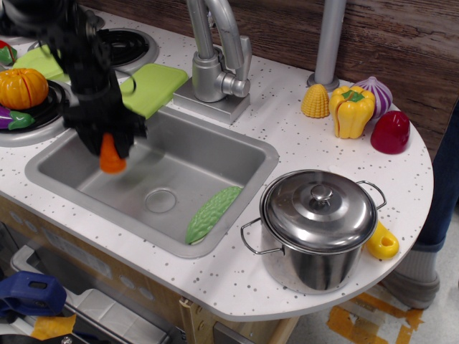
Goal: Put carrot on cutting board
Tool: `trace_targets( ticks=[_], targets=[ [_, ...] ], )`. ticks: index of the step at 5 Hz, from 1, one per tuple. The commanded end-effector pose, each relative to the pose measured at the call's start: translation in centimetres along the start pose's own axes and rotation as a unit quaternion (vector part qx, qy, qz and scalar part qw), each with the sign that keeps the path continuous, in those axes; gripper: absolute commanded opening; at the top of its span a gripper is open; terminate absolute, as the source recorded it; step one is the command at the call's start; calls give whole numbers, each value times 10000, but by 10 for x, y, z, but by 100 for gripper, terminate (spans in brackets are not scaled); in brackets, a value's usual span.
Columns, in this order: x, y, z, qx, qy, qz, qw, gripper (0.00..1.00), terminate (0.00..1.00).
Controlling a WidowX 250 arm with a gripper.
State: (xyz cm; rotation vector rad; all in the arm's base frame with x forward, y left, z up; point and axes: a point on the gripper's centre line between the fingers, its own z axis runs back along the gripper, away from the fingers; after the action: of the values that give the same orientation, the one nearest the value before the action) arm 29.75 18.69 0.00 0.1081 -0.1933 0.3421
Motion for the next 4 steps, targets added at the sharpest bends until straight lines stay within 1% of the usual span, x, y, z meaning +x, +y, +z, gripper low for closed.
trace_targets(
  ticks=[1, 2, 3, 4],
  targets=[
    [37, 12, 48, 433, -601, -198, 9971, 0, 0],
    [56, 11, 65, 647, -841, -396, 9936, 0, 0],
    [74, 7, 71, 634, -1188, -571, 9893, 0, 0],
    [90, 5, 69, 462, -1381, -720, 9867, 0, 0]
  ],
)
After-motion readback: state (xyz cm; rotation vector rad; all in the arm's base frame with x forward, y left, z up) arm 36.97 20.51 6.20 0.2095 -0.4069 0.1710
